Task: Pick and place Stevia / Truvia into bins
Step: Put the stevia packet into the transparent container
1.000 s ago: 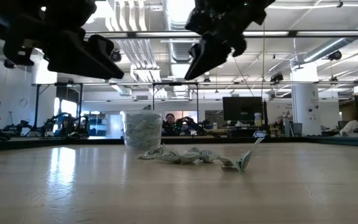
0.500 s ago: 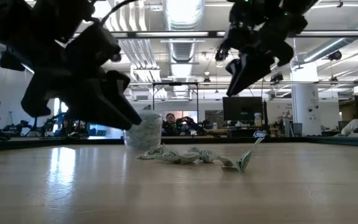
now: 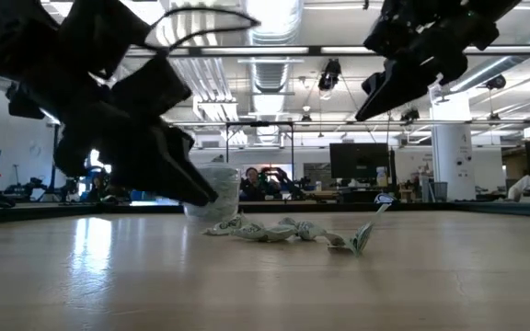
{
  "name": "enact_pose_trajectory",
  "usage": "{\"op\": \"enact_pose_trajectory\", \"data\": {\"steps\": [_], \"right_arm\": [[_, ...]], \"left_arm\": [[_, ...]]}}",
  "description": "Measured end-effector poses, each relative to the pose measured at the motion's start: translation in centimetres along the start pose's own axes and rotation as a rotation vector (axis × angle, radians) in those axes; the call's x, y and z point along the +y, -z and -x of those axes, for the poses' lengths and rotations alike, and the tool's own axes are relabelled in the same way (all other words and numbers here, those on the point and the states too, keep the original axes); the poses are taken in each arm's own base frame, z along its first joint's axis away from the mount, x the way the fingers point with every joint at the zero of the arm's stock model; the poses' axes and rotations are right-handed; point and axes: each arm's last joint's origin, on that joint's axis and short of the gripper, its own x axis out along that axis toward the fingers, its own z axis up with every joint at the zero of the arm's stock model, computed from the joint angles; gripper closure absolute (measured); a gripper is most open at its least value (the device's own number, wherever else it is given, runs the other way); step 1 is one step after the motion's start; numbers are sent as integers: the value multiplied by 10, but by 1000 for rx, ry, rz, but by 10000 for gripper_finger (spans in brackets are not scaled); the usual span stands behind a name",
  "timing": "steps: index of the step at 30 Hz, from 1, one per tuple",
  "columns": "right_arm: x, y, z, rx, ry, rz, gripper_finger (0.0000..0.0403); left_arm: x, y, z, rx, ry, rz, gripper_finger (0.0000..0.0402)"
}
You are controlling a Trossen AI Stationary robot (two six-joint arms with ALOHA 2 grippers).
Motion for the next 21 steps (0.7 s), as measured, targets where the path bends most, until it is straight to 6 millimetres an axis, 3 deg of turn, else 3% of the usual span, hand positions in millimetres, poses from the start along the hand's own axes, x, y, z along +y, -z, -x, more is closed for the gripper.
{"op": "enact_pose_trajectory", "data": {"steps": [9, 15, 21], "right_arm": [[2, 3, 8, -34, 5, 5, 320], [2, 5, 7, -30, 5, 5, 327], [2, 5, 8, -30, 5, 8, 326]], "left_arm": [[7, 14, -18, 37, -25, 39, 253], [10, 13, -25, 43, 3, 54, 255], [10, 14, -26, 46, 14, 53, 302]]}}
